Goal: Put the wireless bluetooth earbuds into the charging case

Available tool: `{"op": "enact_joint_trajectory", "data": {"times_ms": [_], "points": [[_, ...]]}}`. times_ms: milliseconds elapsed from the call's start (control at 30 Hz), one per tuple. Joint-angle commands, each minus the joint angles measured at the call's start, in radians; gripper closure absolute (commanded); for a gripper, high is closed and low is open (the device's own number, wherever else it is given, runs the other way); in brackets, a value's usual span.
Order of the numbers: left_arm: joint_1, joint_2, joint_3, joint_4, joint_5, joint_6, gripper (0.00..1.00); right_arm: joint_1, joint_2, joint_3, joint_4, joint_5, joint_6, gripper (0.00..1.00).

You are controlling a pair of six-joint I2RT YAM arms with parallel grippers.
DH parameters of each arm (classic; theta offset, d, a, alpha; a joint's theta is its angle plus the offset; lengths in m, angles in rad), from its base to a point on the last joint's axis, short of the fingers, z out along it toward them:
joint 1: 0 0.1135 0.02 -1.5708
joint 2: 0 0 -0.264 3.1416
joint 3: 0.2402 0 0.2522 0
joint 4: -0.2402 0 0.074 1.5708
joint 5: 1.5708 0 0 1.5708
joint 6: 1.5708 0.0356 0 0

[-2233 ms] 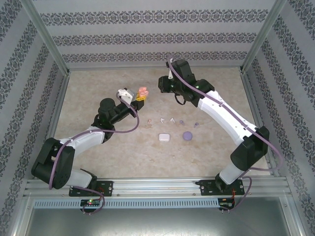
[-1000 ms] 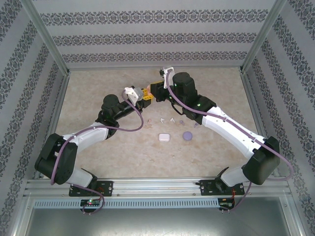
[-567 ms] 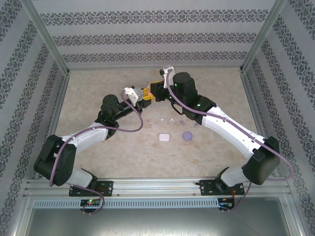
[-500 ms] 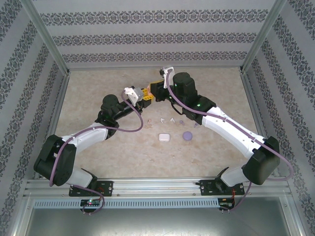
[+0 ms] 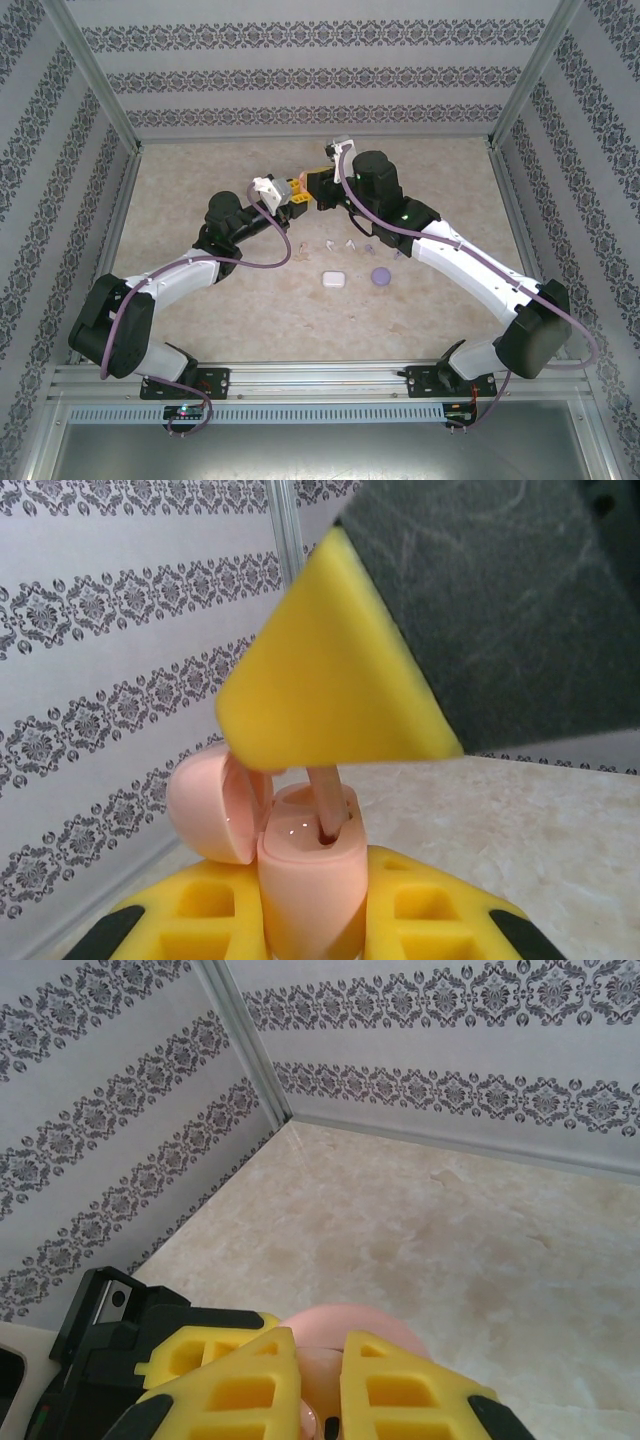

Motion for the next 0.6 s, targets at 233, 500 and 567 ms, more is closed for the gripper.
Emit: {"op": "enact_joint_trajectory", "data": {"times_ms": [233,500,567], "points": [[-0.013,-0.038,0.045,0.033,0.028,0.018,1.00,0.004,-0.010,-0.043,-0.005,-0.049,-0.057,0.89],[-0.014,-0.037,0.051,0.020,0.024,0.016,1.00,0.038,0.009,-0.037,-0.037,-0.110,-0.175,0.88],[-0.013,-0.037,0.048,0.026,0.019,0.012,1.00,0.038,0.012,-0.038,-0.038,-0.104,-0.176,0.88]]}}
